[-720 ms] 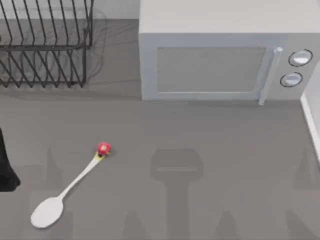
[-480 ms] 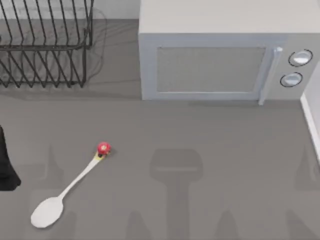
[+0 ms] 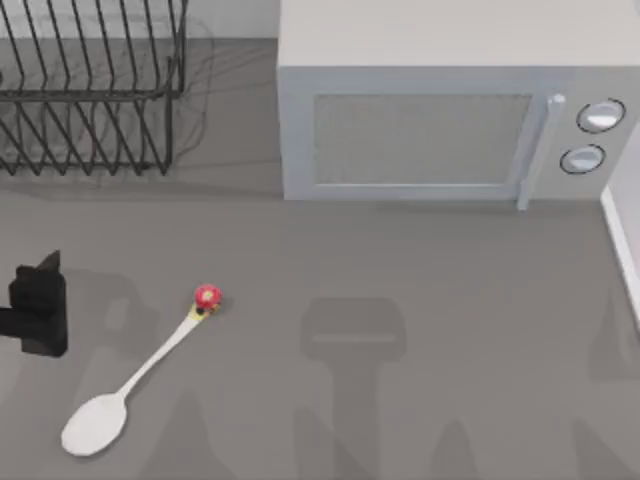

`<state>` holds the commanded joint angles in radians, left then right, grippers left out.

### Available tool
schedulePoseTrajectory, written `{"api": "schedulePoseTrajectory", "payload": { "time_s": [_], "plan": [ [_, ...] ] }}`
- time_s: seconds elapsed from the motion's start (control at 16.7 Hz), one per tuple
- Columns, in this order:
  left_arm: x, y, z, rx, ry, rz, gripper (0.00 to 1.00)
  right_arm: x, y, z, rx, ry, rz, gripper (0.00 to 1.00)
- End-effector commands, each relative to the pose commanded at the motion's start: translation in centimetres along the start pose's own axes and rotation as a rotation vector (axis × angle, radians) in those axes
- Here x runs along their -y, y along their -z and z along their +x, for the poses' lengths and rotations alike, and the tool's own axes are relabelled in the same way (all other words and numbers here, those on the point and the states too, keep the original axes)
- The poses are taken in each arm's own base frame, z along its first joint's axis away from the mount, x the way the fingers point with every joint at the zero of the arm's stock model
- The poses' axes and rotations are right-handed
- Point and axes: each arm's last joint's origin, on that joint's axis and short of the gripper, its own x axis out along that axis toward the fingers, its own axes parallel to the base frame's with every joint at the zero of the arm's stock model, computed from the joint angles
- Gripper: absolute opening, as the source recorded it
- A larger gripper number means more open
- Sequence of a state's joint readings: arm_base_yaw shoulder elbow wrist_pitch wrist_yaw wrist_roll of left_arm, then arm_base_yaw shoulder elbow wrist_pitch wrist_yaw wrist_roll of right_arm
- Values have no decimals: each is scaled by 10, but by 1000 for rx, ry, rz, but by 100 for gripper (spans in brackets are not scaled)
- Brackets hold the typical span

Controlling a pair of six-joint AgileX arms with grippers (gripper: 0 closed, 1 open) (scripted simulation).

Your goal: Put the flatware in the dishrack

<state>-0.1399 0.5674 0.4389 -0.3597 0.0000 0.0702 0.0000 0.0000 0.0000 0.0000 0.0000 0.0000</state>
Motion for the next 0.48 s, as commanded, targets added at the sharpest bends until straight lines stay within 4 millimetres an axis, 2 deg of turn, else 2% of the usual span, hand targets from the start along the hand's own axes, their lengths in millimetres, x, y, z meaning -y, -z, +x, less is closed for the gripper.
{"api": "schedulePoseTrajectory", "payload": {
  "time_s": [0.24, 0.48],
  "plan": [
    [14, -33, 42, -382, 101, 103, 100, 0, 0, 0, 0, 0, 0, 100],
    [38, -49, 97, -731, 196, 221, 100, 0, 0, 0, 0, 0, 0, 100]
  ]
}}
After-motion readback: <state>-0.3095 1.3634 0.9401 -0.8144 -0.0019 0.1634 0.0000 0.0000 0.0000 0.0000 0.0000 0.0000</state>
